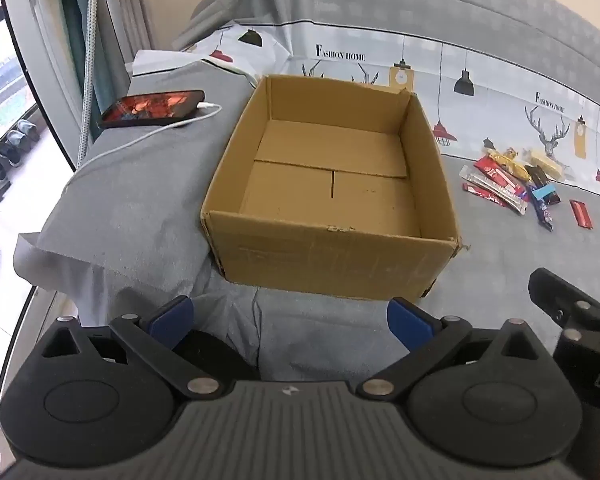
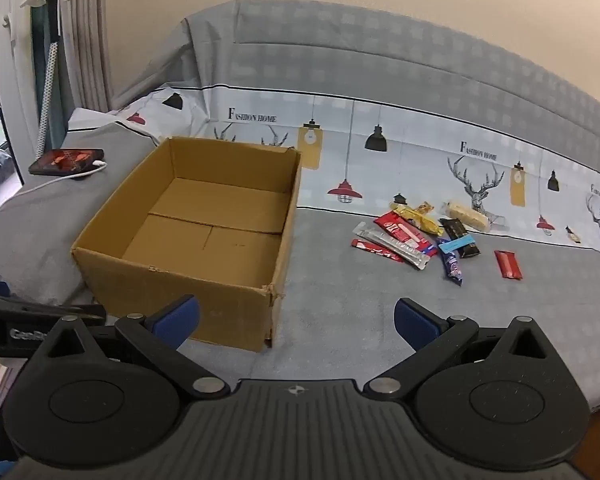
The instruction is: Organize snacks
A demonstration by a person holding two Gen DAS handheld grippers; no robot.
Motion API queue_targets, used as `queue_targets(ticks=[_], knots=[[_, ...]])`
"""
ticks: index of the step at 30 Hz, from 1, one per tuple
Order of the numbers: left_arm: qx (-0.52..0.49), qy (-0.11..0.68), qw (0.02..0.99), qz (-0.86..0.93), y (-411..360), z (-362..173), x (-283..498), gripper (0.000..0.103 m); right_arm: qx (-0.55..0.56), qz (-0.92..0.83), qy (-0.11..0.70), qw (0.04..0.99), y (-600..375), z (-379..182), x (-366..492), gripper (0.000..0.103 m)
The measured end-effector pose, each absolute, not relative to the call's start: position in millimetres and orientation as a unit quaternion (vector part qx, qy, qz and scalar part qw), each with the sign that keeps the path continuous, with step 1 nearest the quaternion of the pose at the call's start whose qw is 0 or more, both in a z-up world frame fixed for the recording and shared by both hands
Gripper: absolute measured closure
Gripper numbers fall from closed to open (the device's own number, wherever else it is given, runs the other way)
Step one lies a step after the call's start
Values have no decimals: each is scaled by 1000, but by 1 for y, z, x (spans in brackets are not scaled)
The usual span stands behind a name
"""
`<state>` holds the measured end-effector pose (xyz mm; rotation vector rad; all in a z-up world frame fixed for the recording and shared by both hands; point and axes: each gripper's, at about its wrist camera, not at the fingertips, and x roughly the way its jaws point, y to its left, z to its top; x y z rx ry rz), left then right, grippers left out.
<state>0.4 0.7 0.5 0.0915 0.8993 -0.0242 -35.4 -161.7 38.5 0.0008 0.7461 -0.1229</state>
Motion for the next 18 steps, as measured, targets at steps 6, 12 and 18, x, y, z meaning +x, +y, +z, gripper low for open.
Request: queue_targets(ticks=[6, 12, 18], knots=[[61, 446, 893, -19, -5, -7, -2, 0, 9, -45, 369, 928, -158, 38, -39, 0], [63, 452, 889, -27, -6, -10, 0, 0, -1, -50, 348, 936, -158, 53, -48, 0], [72, 454, 887, -31, -9, -13, -1, 0, 1, -52, 349, 936, -158, 49, -48, 0]])
